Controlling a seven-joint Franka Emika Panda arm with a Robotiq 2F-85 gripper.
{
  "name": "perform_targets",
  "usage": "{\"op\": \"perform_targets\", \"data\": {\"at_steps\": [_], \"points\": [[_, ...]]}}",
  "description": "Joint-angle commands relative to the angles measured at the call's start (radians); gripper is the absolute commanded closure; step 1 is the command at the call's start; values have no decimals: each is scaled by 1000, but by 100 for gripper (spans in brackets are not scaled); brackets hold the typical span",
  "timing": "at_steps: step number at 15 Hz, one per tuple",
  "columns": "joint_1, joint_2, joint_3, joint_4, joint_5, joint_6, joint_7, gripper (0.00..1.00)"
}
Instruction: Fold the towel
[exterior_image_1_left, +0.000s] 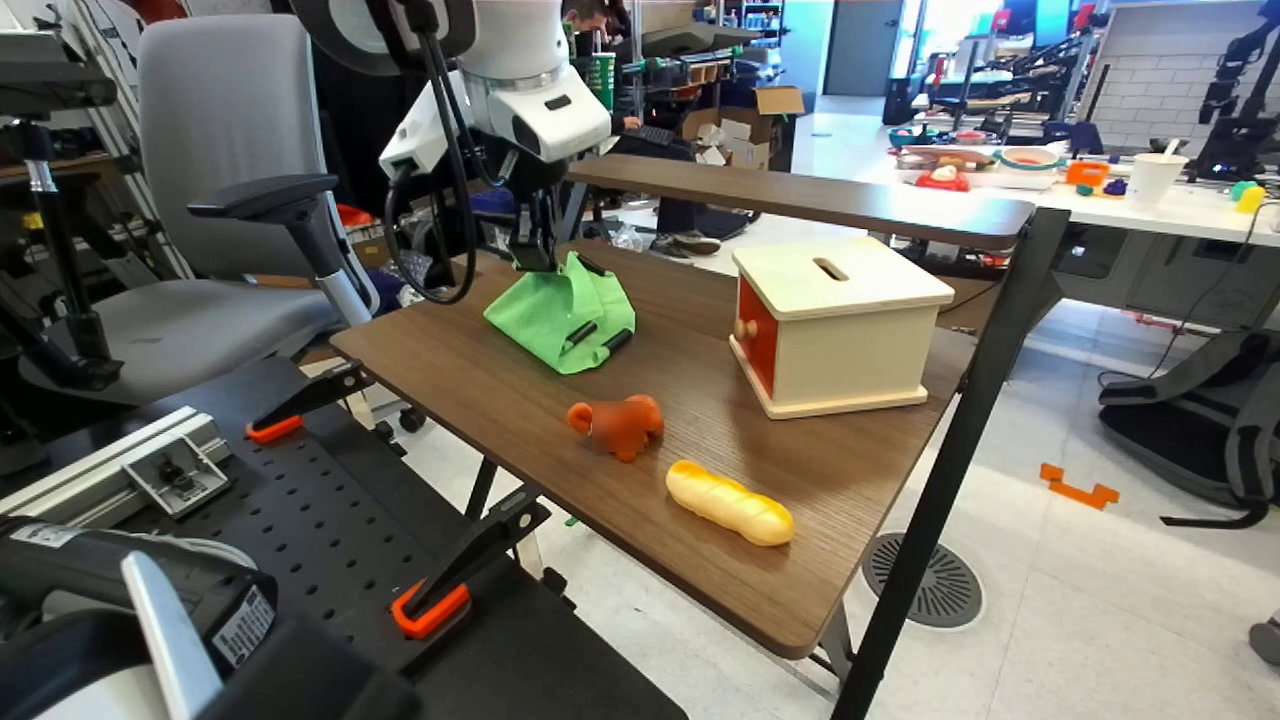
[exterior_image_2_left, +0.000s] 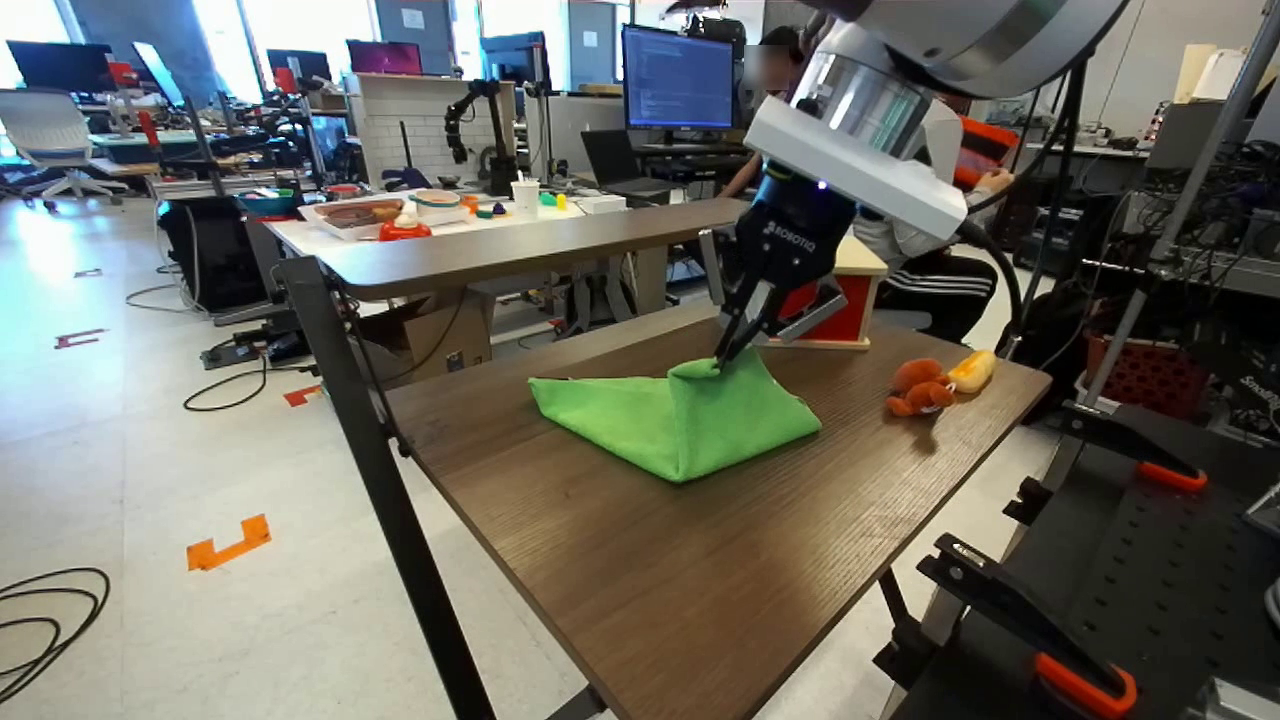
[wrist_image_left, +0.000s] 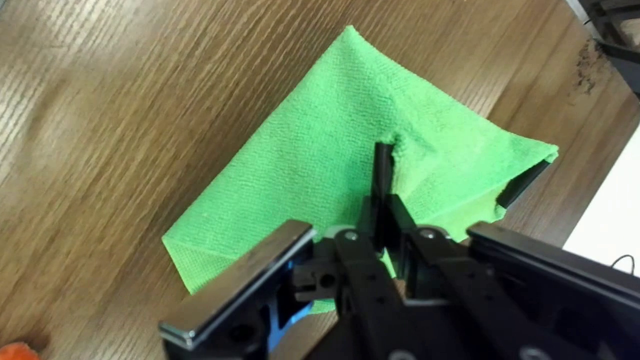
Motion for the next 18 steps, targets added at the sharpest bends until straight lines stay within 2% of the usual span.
{"op": "perform_targets", "data": {"at_steps": [1,6,17,18], "points": [[63,71,-61,74,-37,-12,61,98],[101,143,-109,154,-70,-23,119,98],[102,236,-148,271,-122,-85,221,98],[99,241,-147,278,-120,-90,222,67]]}}
